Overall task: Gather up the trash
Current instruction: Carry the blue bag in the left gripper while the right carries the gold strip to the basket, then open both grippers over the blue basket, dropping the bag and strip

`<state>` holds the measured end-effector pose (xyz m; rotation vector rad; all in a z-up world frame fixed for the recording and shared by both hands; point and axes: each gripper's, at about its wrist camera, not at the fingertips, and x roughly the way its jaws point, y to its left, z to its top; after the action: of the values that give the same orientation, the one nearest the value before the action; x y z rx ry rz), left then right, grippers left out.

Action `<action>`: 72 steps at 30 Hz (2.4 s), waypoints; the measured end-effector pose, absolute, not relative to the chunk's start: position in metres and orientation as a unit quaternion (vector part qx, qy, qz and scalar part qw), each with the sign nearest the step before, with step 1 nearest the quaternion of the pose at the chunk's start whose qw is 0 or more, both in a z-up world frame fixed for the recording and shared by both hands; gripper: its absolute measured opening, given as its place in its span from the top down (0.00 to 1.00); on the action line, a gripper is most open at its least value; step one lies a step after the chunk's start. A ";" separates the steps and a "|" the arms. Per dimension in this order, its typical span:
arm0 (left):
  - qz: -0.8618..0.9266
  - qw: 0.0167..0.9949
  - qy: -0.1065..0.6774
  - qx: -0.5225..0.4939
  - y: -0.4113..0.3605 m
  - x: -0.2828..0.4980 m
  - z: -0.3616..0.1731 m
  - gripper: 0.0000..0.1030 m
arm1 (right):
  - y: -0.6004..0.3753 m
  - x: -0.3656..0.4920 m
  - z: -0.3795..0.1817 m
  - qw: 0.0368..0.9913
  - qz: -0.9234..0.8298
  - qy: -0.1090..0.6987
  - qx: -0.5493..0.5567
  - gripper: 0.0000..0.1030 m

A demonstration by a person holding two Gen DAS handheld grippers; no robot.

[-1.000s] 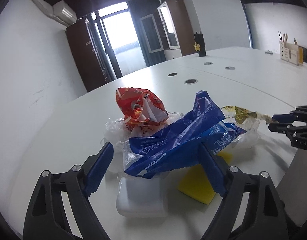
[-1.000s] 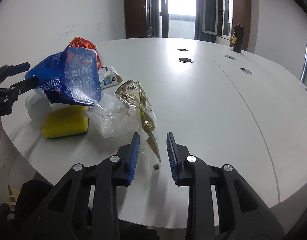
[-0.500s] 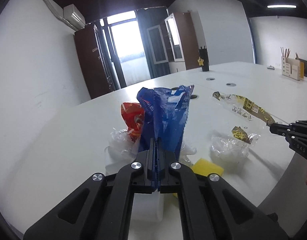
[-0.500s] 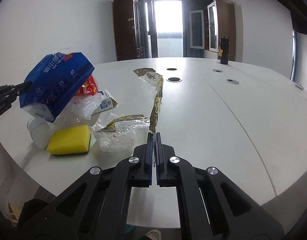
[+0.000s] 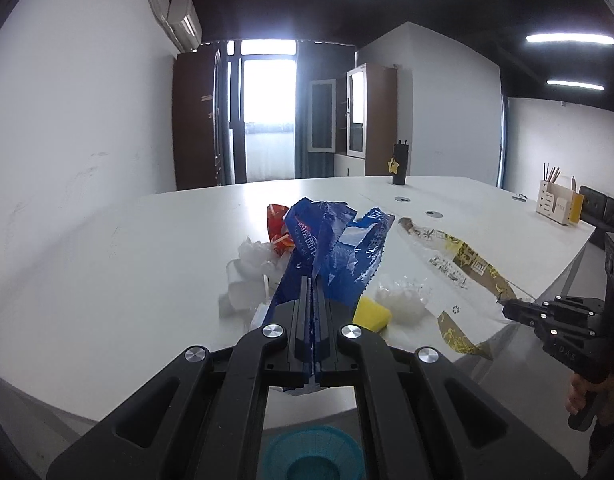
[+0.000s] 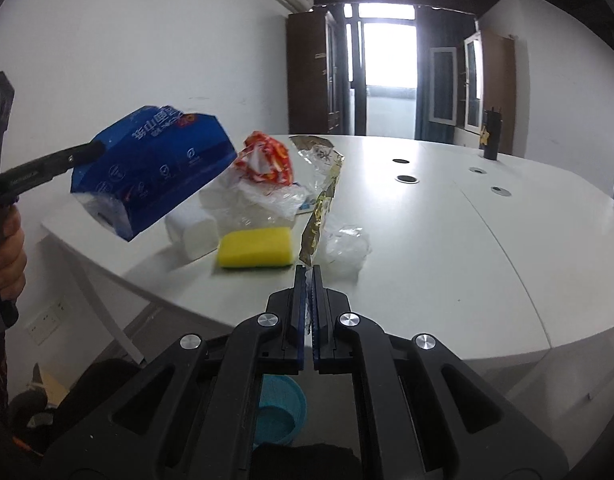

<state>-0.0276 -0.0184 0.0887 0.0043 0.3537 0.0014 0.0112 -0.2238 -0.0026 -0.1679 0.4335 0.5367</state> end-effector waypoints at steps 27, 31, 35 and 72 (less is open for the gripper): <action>0.032 0.925 0.372 -0.073 0.021 -0.074 -0.090 1.00 | -0.177 -0.070 -0.130 0.852 0.331 0.385 -0.124 0.98; 0.044 0.909 0.405 -0.085 0.020 -0.052 -0.138 1.00 | -0.168 -0.050 -0.157 0.846 0.322 0.410 -0.113 0.98; 0.040 0.901 0.419 -0.109 0.021 -0.030 -0.170 1.00 | -0.166 -0.024 -0.187 0.840 0.308 0.439 -0.084 0.98; 0.087 0.838 0.530 -0.097 0.016 0.112 -0.303 1.00 | -0.063 0.115 -0.395 0.750 0.212 0.619 -0.091 0.98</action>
<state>0.1124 0.0160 -0.3028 -0.2049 1.1216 0.1832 0.1153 -0.0633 -0.3949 -0.1988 1.3535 0.4626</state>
